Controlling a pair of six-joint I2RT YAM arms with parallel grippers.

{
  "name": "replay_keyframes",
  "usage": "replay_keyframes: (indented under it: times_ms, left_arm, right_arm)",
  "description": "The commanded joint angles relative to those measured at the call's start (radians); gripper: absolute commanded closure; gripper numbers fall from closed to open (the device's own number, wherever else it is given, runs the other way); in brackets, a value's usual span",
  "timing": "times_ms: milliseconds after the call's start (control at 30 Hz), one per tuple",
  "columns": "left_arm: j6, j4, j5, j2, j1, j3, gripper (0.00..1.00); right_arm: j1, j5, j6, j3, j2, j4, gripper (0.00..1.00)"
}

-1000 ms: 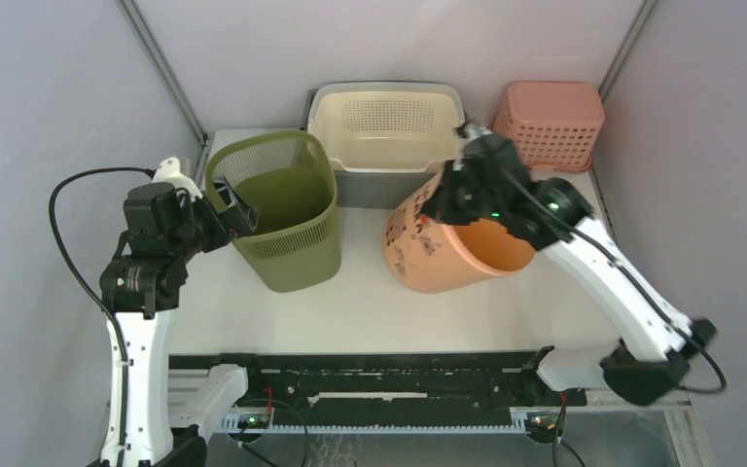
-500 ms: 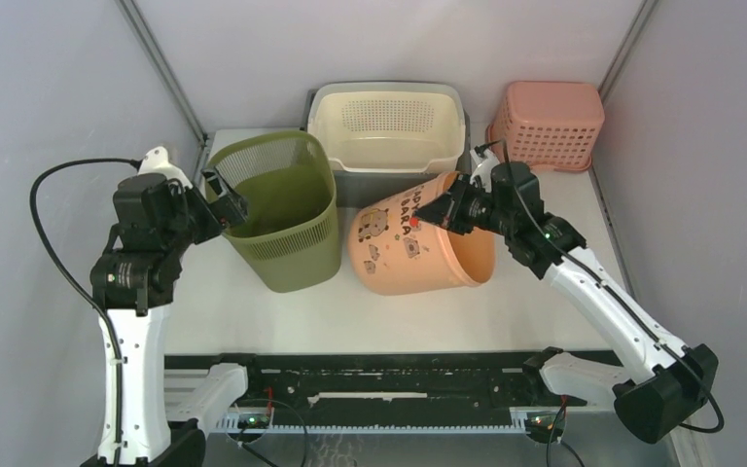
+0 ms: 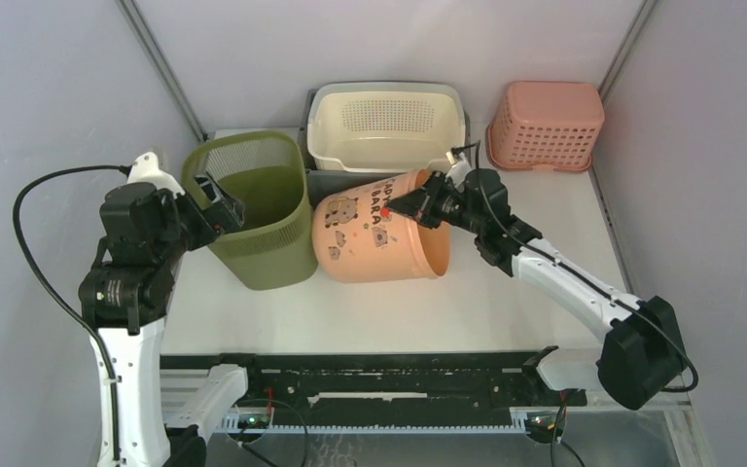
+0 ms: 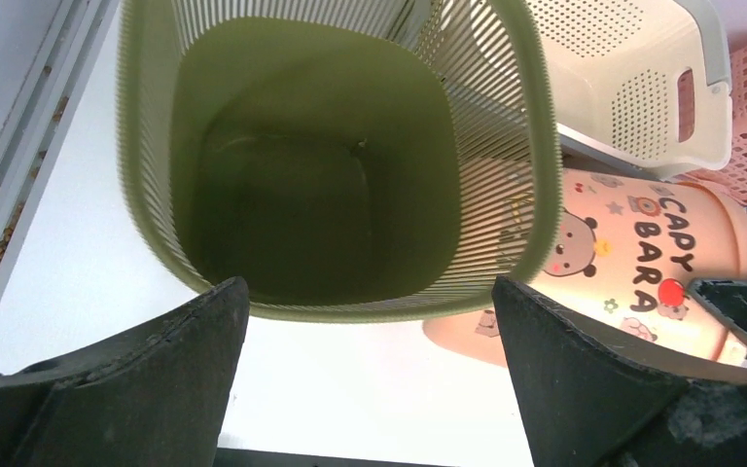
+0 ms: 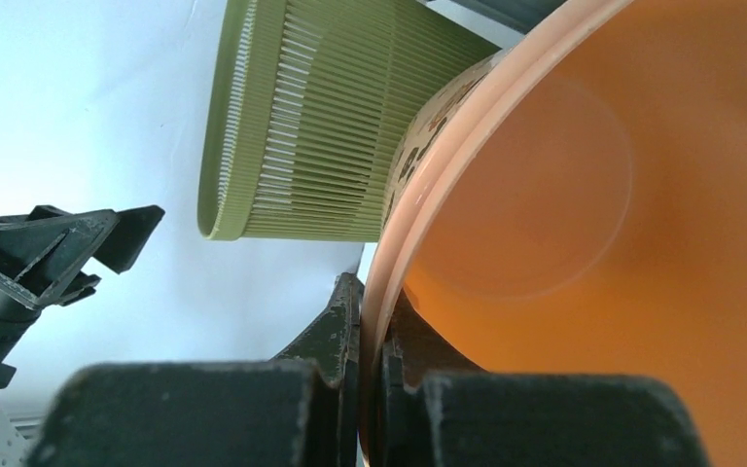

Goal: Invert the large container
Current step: Turn the container upside down at the center of the board.

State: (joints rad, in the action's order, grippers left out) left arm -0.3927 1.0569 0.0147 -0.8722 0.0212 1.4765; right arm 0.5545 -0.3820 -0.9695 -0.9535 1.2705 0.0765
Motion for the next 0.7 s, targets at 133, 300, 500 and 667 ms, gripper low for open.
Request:
replay_keyframes:
  times_ms: [133,300,500,667]
  left_arm:
    - [-0.002,0.005,-0.037,0.008,-0.003,0.088,0.0]
    - [-0.003,0.006,-0.044,0.009,-0.004,0.09,0.0]
    - [-0.003,0.003,-0.049,0.005,-0.003,0.082,0.0]
    - [-0.003,0.002,-0.063,0.004,-0.004,0.071,0.0]
  right_arm:
    - [0.095,0.003,-0.136,-0.003,0.106,0.405,1.0]
    - [0.152,0.039,-0.201,-0.008,0.202,0.565,1.0]
    - [0.214,0.087,-0.222,-0.047,0.297,0.633,1.0]
    - [0.204,0.074,-0.235,-0.015,0.299,0.652,1.0]
